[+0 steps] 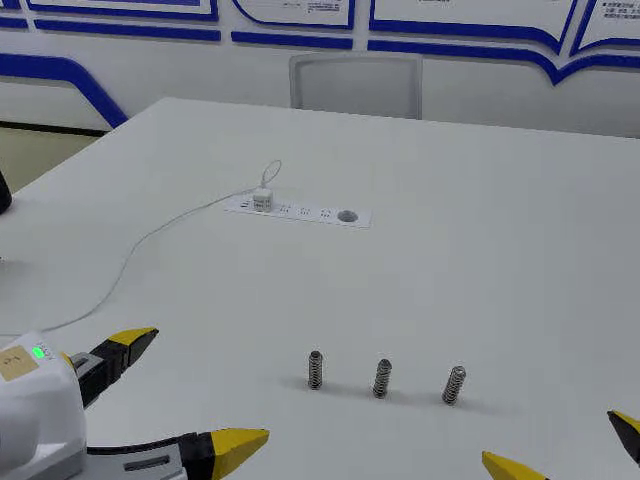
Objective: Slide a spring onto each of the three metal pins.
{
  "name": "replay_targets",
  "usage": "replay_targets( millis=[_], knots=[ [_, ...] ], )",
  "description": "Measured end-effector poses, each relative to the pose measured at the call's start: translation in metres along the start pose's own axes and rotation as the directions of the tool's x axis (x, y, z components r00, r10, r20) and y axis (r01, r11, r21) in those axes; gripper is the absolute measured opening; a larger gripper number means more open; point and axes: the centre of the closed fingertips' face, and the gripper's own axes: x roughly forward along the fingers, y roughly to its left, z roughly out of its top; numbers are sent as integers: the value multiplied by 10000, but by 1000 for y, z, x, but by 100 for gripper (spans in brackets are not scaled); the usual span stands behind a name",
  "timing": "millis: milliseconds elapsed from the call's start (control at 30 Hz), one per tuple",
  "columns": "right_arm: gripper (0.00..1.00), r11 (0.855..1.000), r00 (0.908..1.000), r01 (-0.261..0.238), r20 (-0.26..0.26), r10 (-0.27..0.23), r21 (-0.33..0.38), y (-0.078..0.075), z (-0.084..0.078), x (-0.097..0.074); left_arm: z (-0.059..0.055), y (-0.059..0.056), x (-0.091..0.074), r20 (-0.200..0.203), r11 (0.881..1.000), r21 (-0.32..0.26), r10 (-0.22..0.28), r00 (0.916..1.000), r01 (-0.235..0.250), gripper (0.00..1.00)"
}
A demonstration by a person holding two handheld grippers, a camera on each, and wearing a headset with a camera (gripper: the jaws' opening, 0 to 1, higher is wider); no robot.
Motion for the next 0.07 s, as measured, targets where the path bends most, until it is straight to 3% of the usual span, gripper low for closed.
replay_targets(
  millis=[67],
  knots=[
    [86, 10000, 9999, -6, -108, 6, -54, -1, 0, 1, -1, 0, 0, -26, 10000, -29, -15, 10000, 15, 100]
  ],
)
